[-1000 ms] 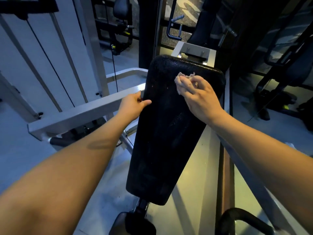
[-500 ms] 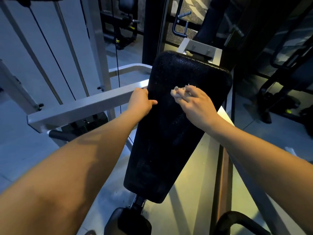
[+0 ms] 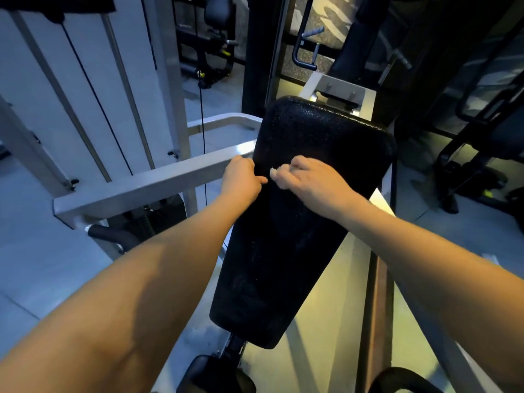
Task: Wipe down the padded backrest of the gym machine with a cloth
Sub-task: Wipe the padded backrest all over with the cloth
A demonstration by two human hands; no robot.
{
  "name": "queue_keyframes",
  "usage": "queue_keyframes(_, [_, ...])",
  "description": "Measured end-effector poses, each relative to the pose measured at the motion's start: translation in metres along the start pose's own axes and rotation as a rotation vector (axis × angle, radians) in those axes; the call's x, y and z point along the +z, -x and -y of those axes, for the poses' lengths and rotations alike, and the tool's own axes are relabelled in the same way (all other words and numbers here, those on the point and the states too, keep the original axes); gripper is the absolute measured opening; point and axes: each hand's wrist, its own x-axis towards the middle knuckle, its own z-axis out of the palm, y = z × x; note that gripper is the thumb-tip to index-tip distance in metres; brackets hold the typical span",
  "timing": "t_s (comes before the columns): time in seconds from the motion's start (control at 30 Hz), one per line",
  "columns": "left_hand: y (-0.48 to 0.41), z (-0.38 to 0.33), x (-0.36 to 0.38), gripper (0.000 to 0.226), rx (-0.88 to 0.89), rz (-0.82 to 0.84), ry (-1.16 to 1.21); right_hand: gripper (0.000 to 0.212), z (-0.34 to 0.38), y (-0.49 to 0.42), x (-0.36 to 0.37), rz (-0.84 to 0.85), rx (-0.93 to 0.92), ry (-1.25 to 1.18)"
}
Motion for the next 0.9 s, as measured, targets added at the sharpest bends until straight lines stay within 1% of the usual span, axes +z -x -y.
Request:
queue_keyframes(0.1, [-0.001,0.001,0.000,0.009,0.003,-0.008,0.033,0.038,-0.029,-0.034,-0.027,-0.173,0.147,-0.003])
queue_keyframes(0.13, [0.000,0.002,0.000,0.012,-0.008,-0.004,0.039,0.036,-0.037,-0.040,-0.029,-0.198,0.181,0.025])
queue_keyframes(0.2, [0.001,0.003,0.000,0.014,-0.013,0.009,0.080,0.035,-0.031,-0.036,-0.016,-0.230,0.193,0.056])
queue_keyframes(0.27, [0.002,0.004,0.001,0.015,0.007,0.003,0.082,0.036,-0.009,-0.012,0.008,-0.211,0.127,0.036])
queue_keyframes(0.3, [0.000,0.005,0.002,0.020,0.021,-0.004,0.060,0.037,0.001,0.001,0.019,-0.190,0.071,0.018])
queue_keyframes(0.33, [-0.001,0.007,0.003,0.023,0.032,-0.012,0.035,0.035,0.008,0.011,0.025,-0.146,0.014,0.006])
queue_keyframes(0.4, [-0.002,0.008,0.002,0.024,0.031,-0.035,0.015,0.031,0.003,0.011,0.022,-0.054,-0.069,-0.007])
queue_keyframes(0.43, [-0.002,0.008,0.002,0.022,0.031,-0.042,0.022,0.030,-0.004,0.004,0.015,-0.055,-0.073,-0.013])
queue_keyframes(0.47, [-0.001,0.007,0.002,0.020,0.032,-0.044,0.041,0.032,-0.012,-0.003,0.007,-0.074,-0.036,-0.005])
queue_keyframes(0.57, [0.001,0.009,0.000,0.015,0.011,-0.021,0.087,0.042,-0.029,-0.022,-0.011,-0.219,0.152,0.079])
queue_keyframes(0.63, [0.002,0.011,-0.002,0.020,0.018,-0.016,0.061,0.036,-0.017,-0.017,-0.002,-0.272,0.183,0.087])
queue_keyframes(0.7, [0.002,0.011,-0.003,0.027,0.025,-0.005,0.024,0.029,0.003,0.006,0.017,-0.237,0.143,0.031])
queue_keyframes(0.77, [0.003,0.007,-0.007,0.026,0.012,0.019,-0.011,0.031,0.013,0.026,0.027,-0.149,0.042,0.017])
queue_keyframes(0.83, [0.002,0.006,-0.010,0.025,0.018,0.028,-0.049,0.031,0.004,0.020,0.017,-0.084,-0.051,0.033])
queue_keyframes(0.87, [0.003,0.004,-0.011,0.025,0.019,0.032,-0.055,0.031,-0.002,0.010,0.008,-0.085,-0.056,0.045])
queue_keyframes(0.9, [0.004,0.003,-0.011,0.023,0.017,0.036,-0.045,0.030,-0.011,-0.003,0.000,-0.125,-0.023,0.071])
